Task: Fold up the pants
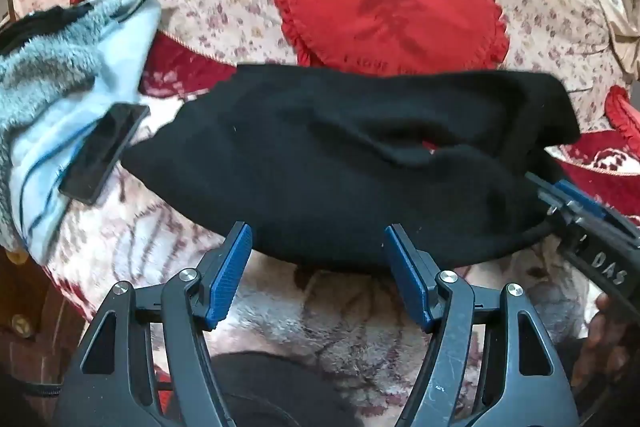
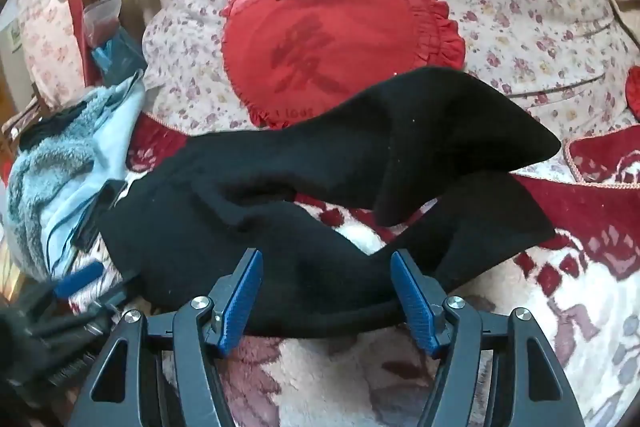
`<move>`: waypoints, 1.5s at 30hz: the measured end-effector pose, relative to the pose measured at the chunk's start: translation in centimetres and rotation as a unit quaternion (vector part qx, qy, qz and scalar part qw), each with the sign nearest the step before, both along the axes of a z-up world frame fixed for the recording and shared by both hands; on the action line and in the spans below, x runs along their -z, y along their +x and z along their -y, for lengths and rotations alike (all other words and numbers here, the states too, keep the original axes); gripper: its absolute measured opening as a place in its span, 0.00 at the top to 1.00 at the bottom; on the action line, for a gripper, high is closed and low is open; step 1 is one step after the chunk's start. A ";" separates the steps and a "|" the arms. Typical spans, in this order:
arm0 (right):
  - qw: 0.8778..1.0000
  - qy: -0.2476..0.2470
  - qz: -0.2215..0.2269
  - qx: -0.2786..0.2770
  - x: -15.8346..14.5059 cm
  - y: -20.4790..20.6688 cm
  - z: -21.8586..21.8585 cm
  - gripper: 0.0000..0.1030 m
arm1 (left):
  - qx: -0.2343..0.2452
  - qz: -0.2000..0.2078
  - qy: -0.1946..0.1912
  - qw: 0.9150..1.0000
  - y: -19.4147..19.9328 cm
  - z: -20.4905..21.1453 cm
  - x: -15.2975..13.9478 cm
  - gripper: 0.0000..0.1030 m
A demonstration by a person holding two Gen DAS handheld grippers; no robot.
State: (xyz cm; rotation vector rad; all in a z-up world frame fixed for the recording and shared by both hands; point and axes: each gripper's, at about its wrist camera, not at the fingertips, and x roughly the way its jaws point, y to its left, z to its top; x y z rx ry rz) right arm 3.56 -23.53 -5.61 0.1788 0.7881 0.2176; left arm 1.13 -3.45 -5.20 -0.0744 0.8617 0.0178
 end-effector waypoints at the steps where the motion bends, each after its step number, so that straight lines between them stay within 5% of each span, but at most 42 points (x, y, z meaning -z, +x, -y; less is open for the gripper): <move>1: 1.000 -0.002 0.005 0.004 0.1 0.0 0.0 0.37 | -0.001 -0.004 0.000 1.000 0.1 0.2 0.5 0.33; 9: 1.000 0.016 0.004 0.015 1.6 0.4 -0.2 0.37 | -0.016 -0.024 -0.020 0.999 1.0 -0.3 2.1 0.33; 16: 0.999 0.033 -0.004 0.015 2.1 0.7 0.3 0.37 | -0.019 -0.016 -0.001 1.000 0.8 0.3 2.4 0.33; 45: 1.000 0.020 -0.010 0.015 2.6 0.6 0.0 0.37 | -0.028 -0.019 -0.006 0.999 0.6 -0.2 2.2 0.33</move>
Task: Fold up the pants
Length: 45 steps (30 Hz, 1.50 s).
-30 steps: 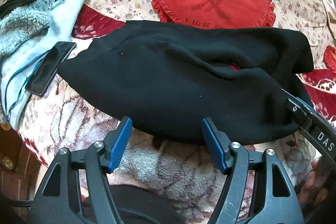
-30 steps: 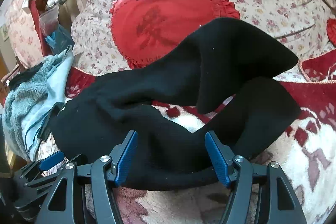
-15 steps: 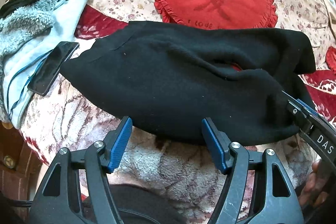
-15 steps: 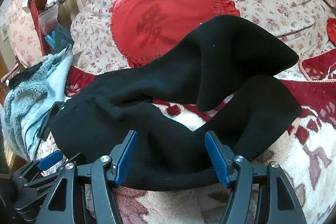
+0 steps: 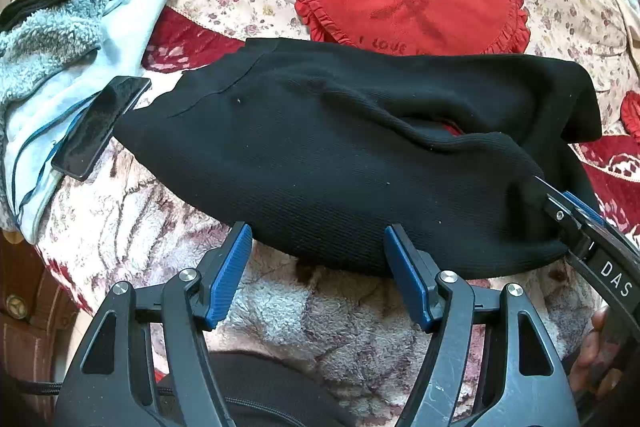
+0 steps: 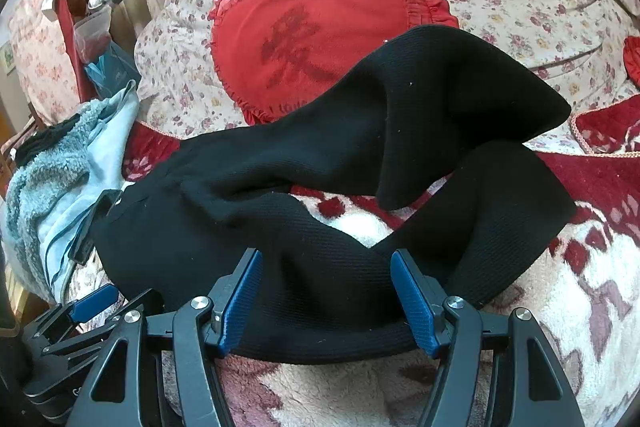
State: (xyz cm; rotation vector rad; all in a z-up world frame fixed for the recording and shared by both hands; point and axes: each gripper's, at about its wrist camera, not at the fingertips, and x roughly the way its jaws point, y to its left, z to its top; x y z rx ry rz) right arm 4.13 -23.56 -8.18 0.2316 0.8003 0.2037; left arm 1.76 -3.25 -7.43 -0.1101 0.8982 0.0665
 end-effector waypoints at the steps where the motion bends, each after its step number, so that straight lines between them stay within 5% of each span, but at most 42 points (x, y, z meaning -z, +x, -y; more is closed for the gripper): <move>1: 1.000 0.000 0.000 0.000 0.0 0.0 0.0 0.37 | 0.000 0.000 0.000 1.000 0.0 0.0 0.0 0.33; 45: 0.999 -0.031 -0.021 -0.007 0.7 0.3 -0.7 0.37 | 0.000 -0.002 0.002 1.000 -0.1 0.3 0.2 0.33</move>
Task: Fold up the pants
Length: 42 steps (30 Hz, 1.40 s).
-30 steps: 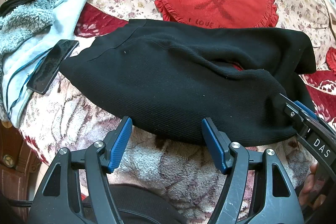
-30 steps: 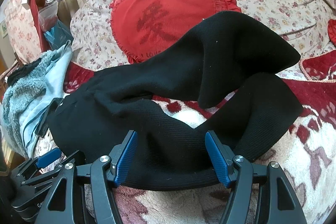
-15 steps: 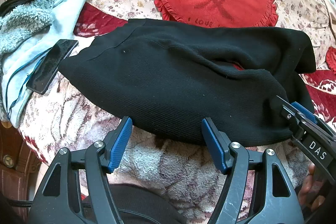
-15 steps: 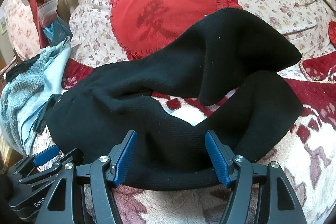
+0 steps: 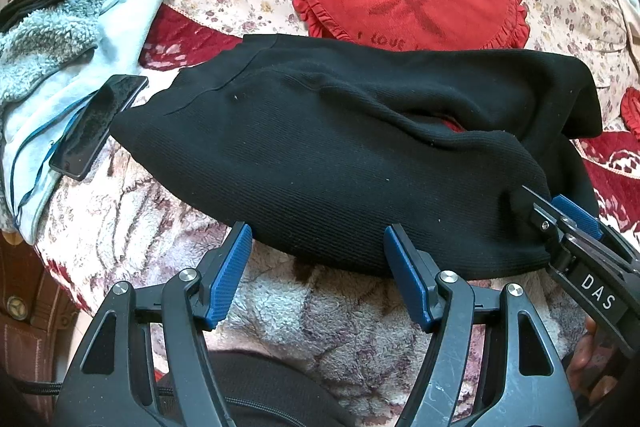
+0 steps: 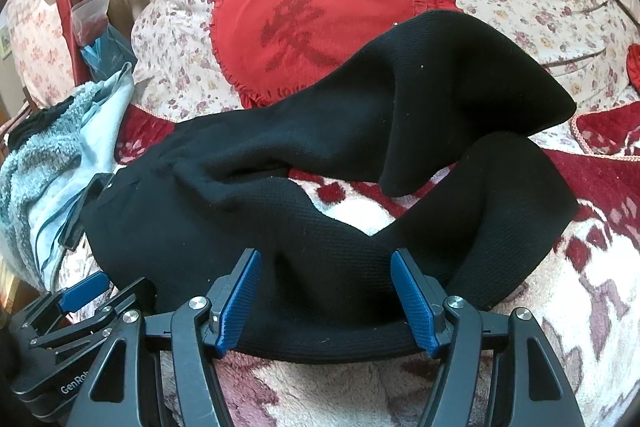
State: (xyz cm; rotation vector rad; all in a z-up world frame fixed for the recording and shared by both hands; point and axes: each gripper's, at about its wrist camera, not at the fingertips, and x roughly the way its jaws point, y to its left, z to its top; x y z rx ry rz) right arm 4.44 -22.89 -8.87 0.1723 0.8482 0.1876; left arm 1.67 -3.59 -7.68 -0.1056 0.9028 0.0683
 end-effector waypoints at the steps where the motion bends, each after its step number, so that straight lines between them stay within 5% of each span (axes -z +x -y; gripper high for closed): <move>1: 1.000 -0.002 -0.001 0.000 0.0 0.0 0.0 0.37 | 0.000 0.000 0.000 1.000 0.0 0.0 0.0 0.33; 8: 0.999 0.033 -0.034 -0.004 -0.8 -0.4 1.5 0.37 | 0.008 0.000 -0.008 1.000 -0.5 -1.0 -1.1 0.33; 14: 0.997 0.051 -0.045 0.032 -2.8 -1.1 6.8 0.37 | -0.035 0.011 -0.025 0.999 -0.1 -5.6 -3.0 0.33; 23: 0.995 0.060 -0.050 0.057 -2.9 -0.6 9.1 0.37 | -0.071 0.000 0.001 0.997 0.7 -8.7 -3.5 0.33; 36: 0.984 0.098 -0.071 0.132 -1.3 -1.3 16.6 0.37 | -0.122 -0.053 -0.147 0.980 2.4 -13.7 -0.6 0.33; 42: 0.974 0.144 -0.091 0.150 0.8 0.4 18.7 0.37 | -0.123 -0.067 -0.163 0.977 4.8 -13.4 1.2 0.33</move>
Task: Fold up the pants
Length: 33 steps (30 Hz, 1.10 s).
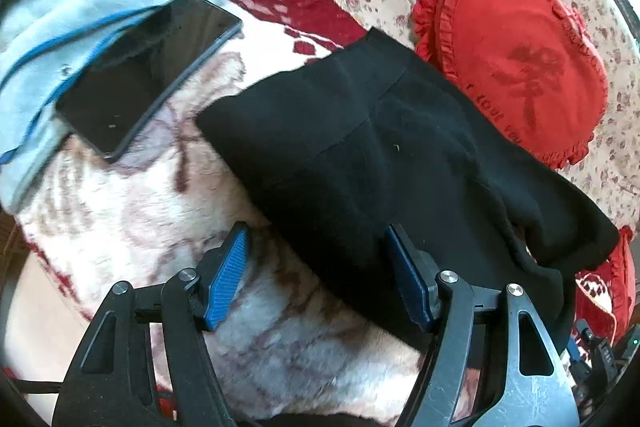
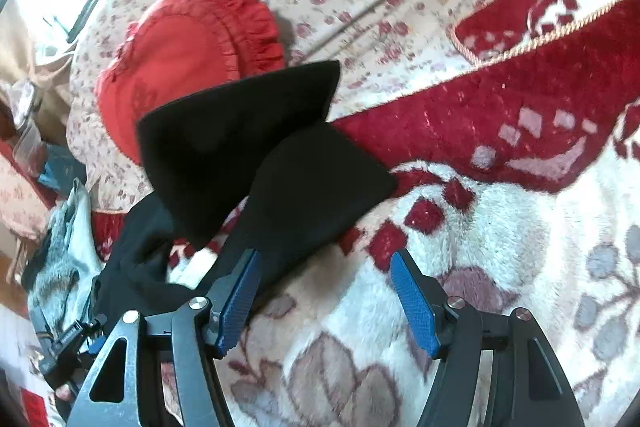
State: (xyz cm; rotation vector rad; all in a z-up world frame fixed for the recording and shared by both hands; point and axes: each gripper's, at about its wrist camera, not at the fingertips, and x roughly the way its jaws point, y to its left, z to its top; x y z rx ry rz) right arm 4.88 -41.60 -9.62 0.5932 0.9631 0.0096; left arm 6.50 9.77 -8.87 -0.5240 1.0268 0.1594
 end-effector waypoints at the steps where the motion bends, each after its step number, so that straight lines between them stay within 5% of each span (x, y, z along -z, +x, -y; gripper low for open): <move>1: 1.000 0.008 -0.004 0.001 0.5 0.5 0.2 0.37 | -0.001 0.003 0.005 1.000 0.2 0.2 -0.1 0.33; 6: 0.999 0.051 -0.001 0.006 2.5 3.8 1.0 0.37 | 0.007 0.002 -0.007 1.000 2.1 0.8 0.1 0.33; 8: 0.999 0.052 0.012 0.011 2.5 4.9 1.0 0.63 | 0.010 0.004 -0.008 1.000 2.6 1.1 0.1 0.41; 10: 0.997 0.062 0.019 0.030 2.9 5.6 1.5 0.91 | 0.018 0.010 -0.015 1.000 2.7 1.4 -0.2 0.71; 11: 0.996 0.075 0.024 0.033 3.0 5.7 1.7 0.95 | 0.022 0.011 -0.011 1.000 2.5 1.5 -0.5 0.84; 14: 0.996 0.063 0.052 0.029 1.5 4.6 1.5 0.95 | 0.027 0.012 0.014 0.999 1.9 1.7 -1.3 0.89; 19: 0.993 0.036 0.105 0.030 -3.2 -0.3 2.5 0.96 | 0.025 0.031 0.000 0.999 -0.2 0.8 -3.1 0.90; 23: 0.994 0.013 0.108 0.030 -5.6 -4.6 3.7 0.96 | 0.028 0.044 0.002 0.999 -2.1 0.6 -4.2 0.91; 26: 0.996 -0.013 0.087 0.032 -5.1 -6.4 4.4 0.96 | 0.033 0.030 0.019 0.999 -2.4 0.9 -3.0 0.91; 31: 0.998 -0.052 -0.021 0.015 0.5 -5.6 3.9 0.96 | 0.028 0.018 0.008 0.999 -3.3 0.4 -1.4 0.91; 33: 0.998 -0.055 -0.021 0.029 1.0 -6.0 4.1 0.94 | 0.030 0.018 0.017 0.999 -3.7 0.2 -1.8 0.91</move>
